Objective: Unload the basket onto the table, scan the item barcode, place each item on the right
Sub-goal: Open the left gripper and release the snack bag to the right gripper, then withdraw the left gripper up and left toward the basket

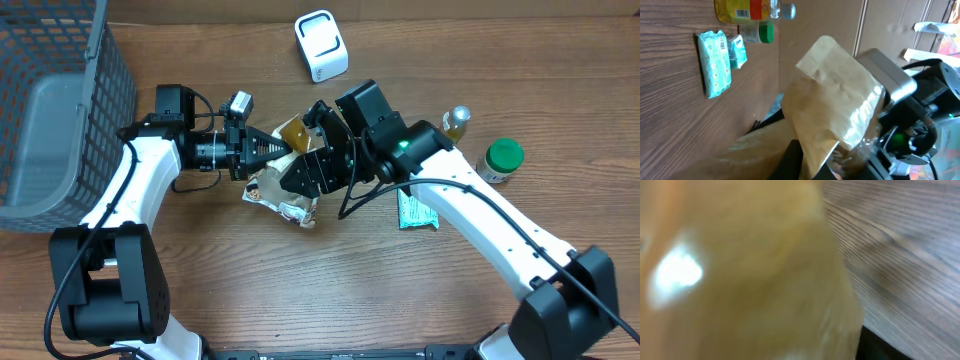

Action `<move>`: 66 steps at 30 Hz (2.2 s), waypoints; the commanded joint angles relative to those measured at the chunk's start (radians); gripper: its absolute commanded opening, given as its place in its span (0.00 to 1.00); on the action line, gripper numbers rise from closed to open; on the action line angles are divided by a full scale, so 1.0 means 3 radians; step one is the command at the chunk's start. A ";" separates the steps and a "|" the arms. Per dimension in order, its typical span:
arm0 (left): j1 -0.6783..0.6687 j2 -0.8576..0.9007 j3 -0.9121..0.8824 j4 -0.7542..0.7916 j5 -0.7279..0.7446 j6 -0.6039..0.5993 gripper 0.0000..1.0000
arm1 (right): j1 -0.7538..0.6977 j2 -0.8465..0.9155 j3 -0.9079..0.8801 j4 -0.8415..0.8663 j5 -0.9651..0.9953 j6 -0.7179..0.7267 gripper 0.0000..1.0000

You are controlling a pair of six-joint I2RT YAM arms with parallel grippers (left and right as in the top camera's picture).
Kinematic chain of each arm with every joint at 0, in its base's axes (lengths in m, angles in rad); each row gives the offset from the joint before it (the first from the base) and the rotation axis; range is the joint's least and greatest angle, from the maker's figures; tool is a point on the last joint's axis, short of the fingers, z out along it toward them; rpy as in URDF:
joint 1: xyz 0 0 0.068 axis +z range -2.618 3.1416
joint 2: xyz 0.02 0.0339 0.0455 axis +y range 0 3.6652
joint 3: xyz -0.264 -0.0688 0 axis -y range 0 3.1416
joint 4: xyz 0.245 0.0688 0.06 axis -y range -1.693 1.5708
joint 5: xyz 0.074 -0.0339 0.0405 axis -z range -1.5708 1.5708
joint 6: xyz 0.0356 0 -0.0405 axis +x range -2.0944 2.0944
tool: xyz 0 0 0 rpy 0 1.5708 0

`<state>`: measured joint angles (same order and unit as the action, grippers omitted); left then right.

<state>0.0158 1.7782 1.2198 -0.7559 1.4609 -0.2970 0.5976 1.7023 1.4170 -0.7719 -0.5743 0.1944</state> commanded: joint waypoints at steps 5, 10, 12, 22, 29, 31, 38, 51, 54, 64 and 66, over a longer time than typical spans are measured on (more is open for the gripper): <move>0.0034 -0.0055 0.0036 -0.0009 0.0168 -0.0057 0.04 | 0.0031 0.0093 -0.0014 0.0201 -0.0011 -0.0045 0.22; 0.0034 -0.0055 0.0036 0.0043 0.0022 -0.0057 0.04 | 0.0011 0.0093 -0.0014 0.0252 -0.0011 -0.0045 0.04; 0.0034 -0.0055 0.0036 0.0102 -0.0141 -0.0057 0.04 | 0.0001 0.0093 -0.0013 0.0249 -0.0013 -0.0043 0.04; 0.0156 -0.0055 0.0039 0.0725 -0.0587 -0.0058 0.95 | -0.0008 0.0086 -0.0003 0.0202 -0.0013 -0.0332 0.04; 0.0518 -0.0055 0.0039 0.0963 -0.0757 -0.0057 1.00 | -0.0020 0.0086 0.0009 0.0198 -0.0014 -0.0532 0.04; 0.0633 -0.0055 0.0039 0.0960 -0.0956 -0.0057 1.00 | -0.0019 0.0086 0.0009 0.0197 -0.0013 -0.0590 0.04; 0.0788 -0.0055 0.0038 0.0678 -0.2725 -0.0053 1.00 | -0.0019 0.0086 0.0009 0.0198 -0.0011 -0.0767 0.04; 0.0320 -0.0055 0.0038 0.0539 -0.4538 0.0446 0.99 | -0.0020 0.0086 0.0009 0.0201 -0.0006 -0.0767 0.04; 0.0205 -0.0053 0.0038 0.0538 -0.4620 0.0580 0.97 | -0.0019 0.0086 0.0009 0.0197 0.0081 -0.0764 0.04; -0.0149 -0.0053 0.0036 0.0540 -0.5355 0.0997 0.96 | -0.0019 0.0086 0.0009 0.0187 0.0155 -0.0764 0.04; -0.0161 -0.0053 0.0036 0.0543 -0.5506 0.0994 0.96 | -0.0019 0.0086 0.0009 0.0187 0.0155 -0.0764 0.04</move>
<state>-0.0246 1.7782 1.2221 -0.5980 -0.0685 -0.0444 0.5945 1.7355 1.4101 -0.7197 -0.5308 -0.0261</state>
